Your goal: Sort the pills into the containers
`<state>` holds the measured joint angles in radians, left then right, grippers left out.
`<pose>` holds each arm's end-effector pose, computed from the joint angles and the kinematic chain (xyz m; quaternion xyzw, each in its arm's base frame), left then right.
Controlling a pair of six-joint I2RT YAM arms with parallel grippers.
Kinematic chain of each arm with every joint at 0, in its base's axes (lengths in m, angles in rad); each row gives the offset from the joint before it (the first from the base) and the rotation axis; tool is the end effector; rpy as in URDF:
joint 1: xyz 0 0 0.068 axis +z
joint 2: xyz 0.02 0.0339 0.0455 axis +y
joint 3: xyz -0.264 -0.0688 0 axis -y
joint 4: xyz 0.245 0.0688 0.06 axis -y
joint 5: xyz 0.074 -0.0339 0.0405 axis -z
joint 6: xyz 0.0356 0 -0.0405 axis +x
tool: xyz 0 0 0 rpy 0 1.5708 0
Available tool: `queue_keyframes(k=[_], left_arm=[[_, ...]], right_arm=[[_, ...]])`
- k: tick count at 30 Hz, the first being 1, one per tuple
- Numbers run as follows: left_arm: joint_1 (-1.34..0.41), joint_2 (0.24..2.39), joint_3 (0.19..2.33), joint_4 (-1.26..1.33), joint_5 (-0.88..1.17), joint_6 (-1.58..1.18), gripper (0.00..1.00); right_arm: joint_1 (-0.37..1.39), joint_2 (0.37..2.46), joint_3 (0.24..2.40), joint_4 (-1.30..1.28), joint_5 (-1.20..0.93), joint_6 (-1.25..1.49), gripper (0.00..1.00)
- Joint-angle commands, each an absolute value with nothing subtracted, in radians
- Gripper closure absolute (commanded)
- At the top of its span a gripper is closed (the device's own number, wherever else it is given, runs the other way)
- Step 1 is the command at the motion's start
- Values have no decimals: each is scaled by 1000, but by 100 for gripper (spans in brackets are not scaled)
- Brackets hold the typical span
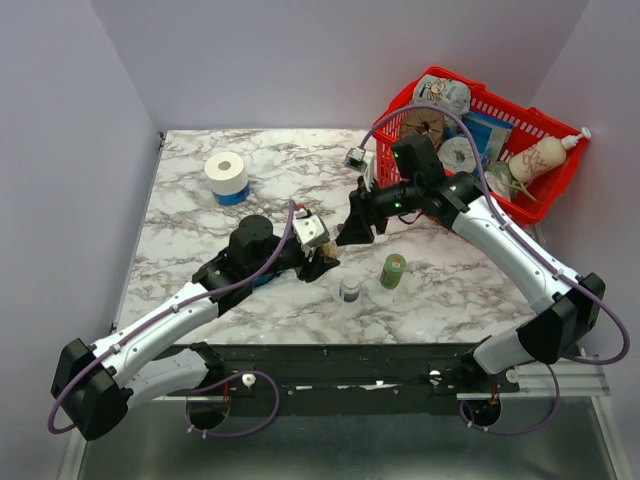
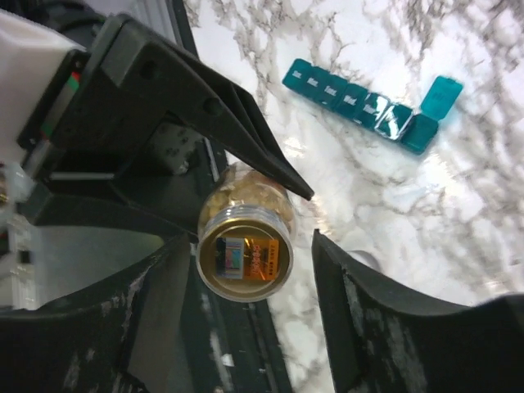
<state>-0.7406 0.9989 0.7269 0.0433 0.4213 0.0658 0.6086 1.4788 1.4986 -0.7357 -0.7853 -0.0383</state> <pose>0.1621 -0.1679 0.3033 0.4201 0.6534 -0.3558 0.5196 0.2435 0.2004 0.3761 -0.4176 0.7468 0.4419 0.2696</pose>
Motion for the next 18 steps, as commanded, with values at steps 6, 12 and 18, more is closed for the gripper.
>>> queue_keyframes(k=[6, 12, 18], left_arm=[[-741, 977, 712, 66, 435, 72, 100], [-741, 976, 712, 2, 589, 173, 100], [-733, 965, 709, -34, 617, 183, 100]], right_arm=[[607, 1494, 1546, -764, -934, -127, 86], [611, 1457, 1560, -987, -1152, -1000, 90], [614, 1456, 1517, -942, -1097, -1132, 82]])
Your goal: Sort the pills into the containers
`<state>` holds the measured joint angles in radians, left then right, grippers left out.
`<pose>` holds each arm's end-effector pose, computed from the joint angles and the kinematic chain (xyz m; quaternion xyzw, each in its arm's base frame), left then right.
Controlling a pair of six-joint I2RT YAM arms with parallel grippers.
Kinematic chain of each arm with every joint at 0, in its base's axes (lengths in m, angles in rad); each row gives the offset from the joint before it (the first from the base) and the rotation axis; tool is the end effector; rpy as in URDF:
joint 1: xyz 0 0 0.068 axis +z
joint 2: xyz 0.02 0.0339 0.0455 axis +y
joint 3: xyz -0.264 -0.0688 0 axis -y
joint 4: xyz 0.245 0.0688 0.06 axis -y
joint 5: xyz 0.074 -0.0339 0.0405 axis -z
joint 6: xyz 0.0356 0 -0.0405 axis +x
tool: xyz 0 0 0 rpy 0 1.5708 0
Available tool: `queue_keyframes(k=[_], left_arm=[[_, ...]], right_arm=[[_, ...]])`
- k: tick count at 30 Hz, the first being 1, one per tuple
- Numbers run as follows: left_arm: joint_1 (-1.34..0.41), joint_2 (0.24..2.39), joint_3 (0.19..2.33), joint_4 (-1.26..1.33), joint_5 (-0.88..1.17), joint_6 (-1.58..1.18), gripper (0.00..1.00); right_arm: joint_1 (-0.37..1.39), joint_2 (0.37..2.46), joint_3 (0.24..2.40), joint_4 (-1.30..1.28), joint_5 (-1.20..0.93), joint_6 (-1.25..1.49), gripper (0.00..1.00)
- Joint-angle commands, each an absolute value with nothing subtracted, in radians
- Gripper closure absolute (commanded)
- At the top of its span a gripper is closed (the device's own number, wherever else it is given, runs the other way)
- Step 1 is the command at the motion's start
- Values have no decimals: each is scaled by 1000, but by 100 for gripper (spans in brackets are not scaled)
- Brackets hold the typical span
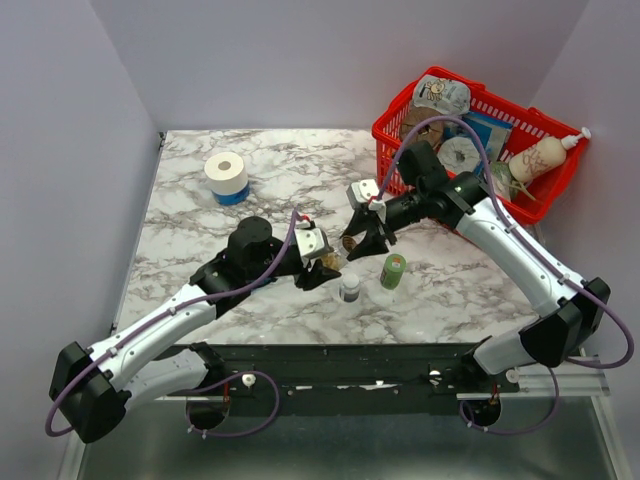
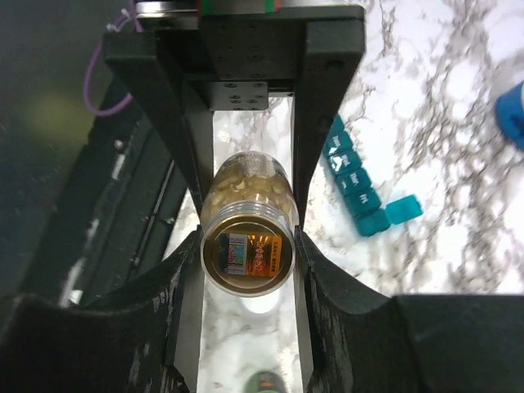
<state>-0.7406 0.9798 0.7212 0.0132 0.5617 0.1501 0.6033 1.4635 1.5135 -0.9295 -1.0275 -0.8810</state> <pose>0.1541 -0.1666 0.3028 0.4802 0.6101 -0.3811 0.5020 0.2234 0.1910 0.3770 -0.6765 0.4914 0.4171 0.3562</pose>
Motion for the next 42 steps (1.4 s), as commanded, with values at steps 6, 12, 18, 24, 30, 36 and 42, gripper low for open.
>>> queue_keyframes(k=[6, 12, 18, 24, 30, 36, 42], left_arm=[[-733, 969, 698, -23, 586, 175, 100], [-733, 957, 696, -14, 545, 172, 100], [-733, 951, 695, 24, 492, 132, 100], [-733, 962, 696, 44, 466, 114, 100], [-733, 965, 703, 48, 454, 110, 100], [-733, 965, 698, 46, 445, 112, 100], [-733, 960, 696, 15, 514, 144, 100]], right_arm=[[612, 1471, 1585, -962, -1071, -898, 17], [612, 1402, 1556, -847, -980, -528, 5], [612, 1379, 1483, -696, -810, -112, 5], [618, 1414, 1471, -693, -778, -2, 5], [638, 1469, 1482, -707, -762, -2, 14], [646, 1491, 1509, -724, -805, -3, 59], [647, 1526, 1601, -834, -928, -233, 89]])
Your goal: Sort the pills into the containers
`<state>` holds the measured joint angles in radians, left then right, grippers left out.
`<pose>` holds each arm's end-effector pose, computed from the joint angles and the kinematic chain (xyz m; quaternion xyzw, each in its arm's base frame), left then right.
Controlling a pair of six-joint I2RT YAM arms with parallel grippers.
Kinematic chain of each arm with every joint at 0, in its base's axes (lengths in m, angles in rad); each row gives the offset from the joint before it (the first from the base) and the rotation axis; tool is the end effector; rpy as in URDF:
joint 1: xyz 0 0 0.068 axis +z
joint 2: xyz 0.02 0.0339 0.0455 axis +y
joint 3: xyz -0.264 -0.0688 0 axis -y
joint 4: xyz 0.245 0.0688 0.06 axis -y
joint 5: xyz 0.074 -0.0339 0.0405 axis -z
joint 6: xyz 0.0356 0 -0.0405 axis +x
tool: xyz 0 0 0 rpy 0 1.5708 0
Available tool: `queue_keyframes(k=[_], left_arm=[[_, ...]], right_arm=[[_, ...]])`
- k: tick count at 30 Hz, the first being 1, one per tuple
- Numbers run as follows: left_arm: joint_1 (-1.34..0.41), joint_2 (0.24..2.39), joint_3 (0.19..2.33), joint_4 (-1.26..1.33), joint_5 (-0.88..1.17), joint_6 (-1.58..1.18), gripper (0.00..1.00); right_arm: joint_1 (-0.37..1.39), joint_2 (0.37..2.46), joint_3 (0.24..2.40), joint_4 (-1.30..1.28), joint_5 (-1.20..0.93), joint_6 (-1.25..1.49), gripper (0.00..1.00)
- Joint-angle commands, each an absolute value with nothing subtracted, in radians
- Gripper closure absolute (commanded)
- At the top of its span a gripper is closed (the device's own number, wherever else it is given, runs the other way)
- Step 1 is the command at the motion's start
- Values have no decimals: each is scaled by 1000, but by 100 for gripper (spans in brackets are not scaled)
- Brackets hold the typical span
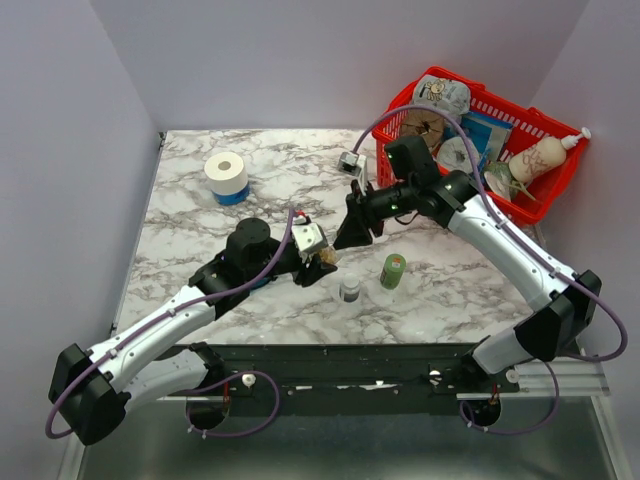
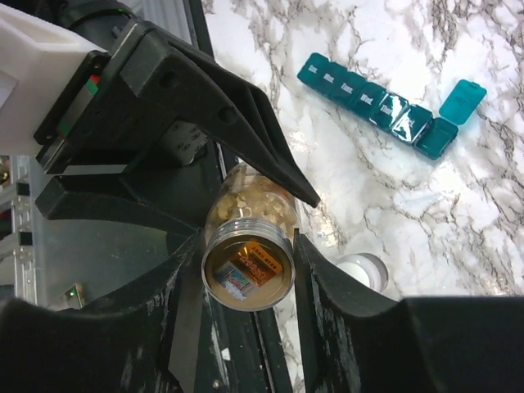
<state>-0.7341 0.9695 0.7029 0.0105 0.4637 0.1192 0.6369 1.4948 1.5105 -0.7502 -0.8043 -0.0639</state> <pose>0.1565 -0.1627 0.2977 0.4466 0.6433 -0.3533 0.5117 0.2398 0.2093 0.3744 -0.4379 0.7353 0.4487 0.2574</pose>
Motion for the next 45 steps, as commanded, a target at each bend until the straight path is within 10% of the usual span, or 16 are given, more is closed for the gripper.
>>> queue_keyframes(k=[1, 7, 18, 27, 45], left_arm=[[-733, 957, 695, 9, 528, 153, 100], [-733, 937, 689, 2, 617, 184, 100], [-732, 916, 676, -46, 615, 209, 100], [-733, 928, 686, -5, 597, 186, 100], [-732, 907, 652, 112, 451, 104, 100]], right_arm=[[647, 1534, 1626, -903, -1007, -393, 90], [653, 1578, 1709, -1201, -1152, -1183, 91], [652, 1568, 1787, -1270, -1106, -1233, 77], [653, 1507, 1659, -1051, -1060, -884, 14], [653, 1382, 1379, -551, -775, -3, 1]])
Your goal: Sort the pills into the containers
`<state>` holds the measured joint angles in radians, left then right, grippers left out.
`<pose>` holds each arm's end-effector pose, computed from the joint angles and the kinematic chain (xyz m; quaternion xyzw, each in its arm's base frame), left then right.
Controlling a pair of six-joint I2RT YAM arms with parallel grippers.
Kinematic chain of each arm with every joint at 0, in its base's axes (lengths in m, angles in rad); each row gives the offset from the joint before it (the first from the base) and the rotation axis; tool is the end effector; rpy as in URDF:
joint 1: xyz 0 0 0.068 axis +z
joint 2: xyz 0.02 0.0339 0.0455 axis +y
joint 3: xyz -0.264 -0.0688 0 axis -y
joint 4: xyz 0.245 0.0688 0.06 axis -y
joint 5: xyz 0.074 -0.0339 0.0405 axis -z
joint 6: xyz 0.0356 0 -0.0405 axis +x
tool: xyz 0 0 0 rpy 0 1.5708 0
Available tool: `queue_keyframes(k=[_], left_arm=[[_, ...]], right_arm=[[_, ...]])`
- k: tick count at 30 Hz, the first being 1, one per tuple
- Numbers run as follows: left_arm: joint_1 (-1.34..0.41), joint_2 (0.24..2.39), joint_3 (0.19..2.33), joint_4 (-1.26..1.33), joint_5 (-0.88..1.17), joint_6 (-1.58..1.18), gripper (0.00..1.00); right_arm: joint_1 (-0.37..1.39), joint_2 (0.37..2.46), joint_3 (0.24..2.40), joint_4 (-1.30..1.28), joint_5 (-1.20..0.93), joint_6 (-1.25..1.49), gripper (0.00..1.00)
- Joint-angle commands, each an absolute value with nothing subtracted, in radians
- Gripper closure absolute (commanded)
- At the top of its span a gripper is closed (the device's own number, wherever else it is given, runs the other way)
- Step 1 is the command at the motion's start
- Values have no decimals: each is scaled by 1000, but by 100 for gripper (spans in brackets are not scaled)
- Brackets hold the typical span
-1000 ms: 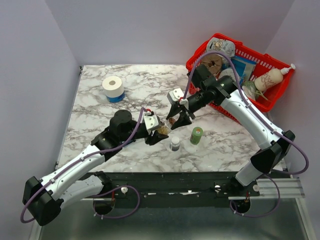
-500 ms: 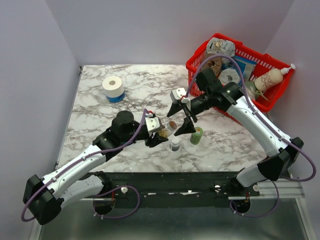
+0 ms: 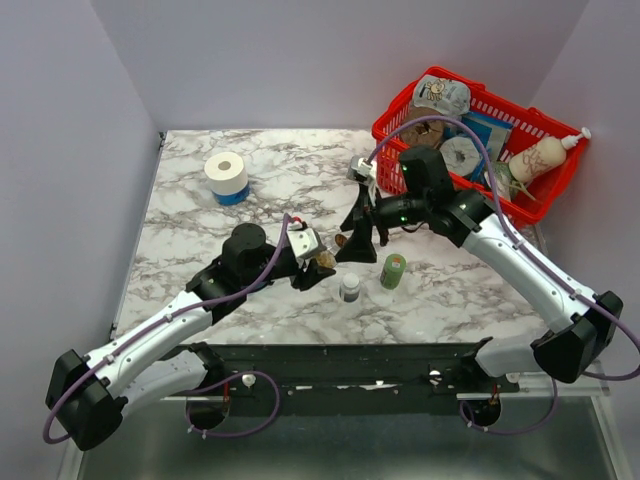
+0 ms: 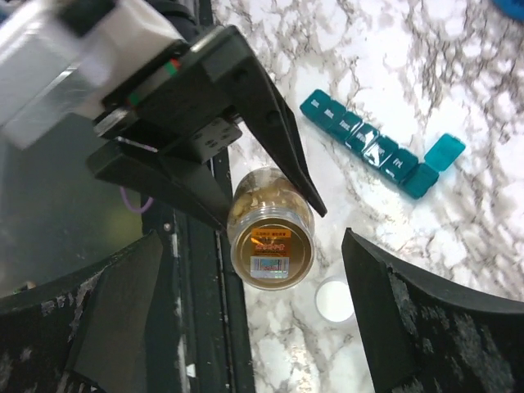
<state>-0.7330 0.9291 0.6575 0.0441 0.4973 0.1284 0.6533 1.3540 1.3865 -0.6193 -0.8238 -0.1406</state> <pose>0.1497 -0.1576 0.2933 0.4559 0.6255 -0.3635 0.5184 0.2127 0.1957 0.3849 -0.4867 0.6718 0.4511 0.3293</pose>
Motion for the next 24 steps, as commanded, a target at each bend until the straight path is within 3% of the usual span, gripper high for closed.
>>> queue_keyframes(k=[1, 5, 8, 9, 12, 18, 19, 24], left_arm=[[-732, 905, 650, 112, 449, 104, 100], [-732, 904, 652, 104, 442, 104, 100], [-732, 902, 647, 104, 439, 107, 100], [-732, 902, 646, 101, 440, 107, 100], [-732, 902, 647, 97, 443, 110, 100], [-732, 899, 649, 42, 564, 163, 100], [-732, 891, 649, 32, 575, 179, 100], [-732, 851, 638, -21, 592, 206, 100]], right_arm=[[653, 1394, 1384, -548, -775, -2, 2], [655, 1410, 1404, -549, -791, -2, 16], [655, 1417, 1416, -552, -819, -2, 46], [655, 1422, 1419, -555, -828, -2, 61], [657, 1445, 1462, -603, -864, -46, 79], [657, 1531, 1684, -854, -1029, -466, 89], [657, 1542, 1716, -946, -1054, -635, 89], [657, 1582, 1821, -1078, -1088, -948, 89]])
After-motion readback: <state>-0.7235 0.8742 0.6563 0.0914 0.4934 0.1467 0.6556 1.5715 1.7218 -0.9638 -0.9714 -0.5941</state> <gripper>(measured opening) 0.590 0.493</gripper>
